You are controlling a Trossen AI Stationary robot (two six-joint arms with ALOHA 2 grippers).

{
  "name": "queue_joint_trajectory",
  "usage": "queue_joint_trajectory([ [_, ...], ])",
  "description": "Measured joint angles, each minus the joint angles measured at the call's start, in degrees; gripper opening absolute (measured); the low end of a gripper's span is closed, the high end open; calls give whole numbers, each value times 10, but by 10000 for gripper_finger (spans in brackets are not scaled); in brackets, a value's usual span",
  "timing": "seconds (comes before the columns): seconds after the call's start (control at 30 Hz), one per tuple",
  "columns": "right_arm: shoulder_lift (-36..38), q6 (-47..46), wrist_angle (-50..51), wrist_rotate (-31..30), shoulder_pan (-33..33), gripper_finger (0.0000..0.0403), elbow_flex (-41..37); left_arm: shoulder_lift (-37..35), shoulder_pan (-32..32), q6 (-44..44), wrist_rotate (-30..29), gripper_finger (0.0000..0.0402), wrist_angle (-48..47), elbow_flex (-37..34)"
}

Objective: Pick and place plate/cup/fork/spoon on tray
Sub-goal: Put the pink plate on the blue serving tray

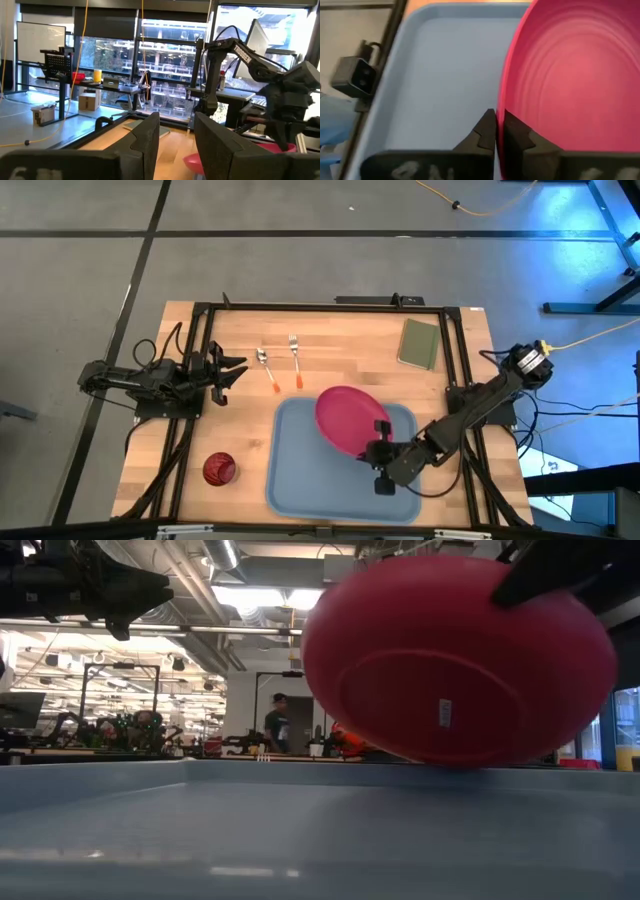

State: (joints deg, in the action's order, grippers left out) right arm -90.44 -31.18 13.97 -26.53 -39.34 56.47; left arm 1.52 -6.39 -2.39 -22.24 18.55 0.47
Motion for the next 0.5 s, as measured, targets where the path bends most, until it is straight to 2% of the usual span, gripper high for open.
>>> queue_joint_trajectory([
  [0.13, -14, -1, -45, 8, -21, 6, 0, 0, 0, 0, 0, 115, 0, 0],
  [0.37, -39, -40, -54, 7, -40, 7, 0, 0, 0, 0, 0, 115, 0, 0],
  [0.5, -64, -45, -63, 28, -41, 14, 0, 0, 0, 0, 0, 115, 0, 0],
])
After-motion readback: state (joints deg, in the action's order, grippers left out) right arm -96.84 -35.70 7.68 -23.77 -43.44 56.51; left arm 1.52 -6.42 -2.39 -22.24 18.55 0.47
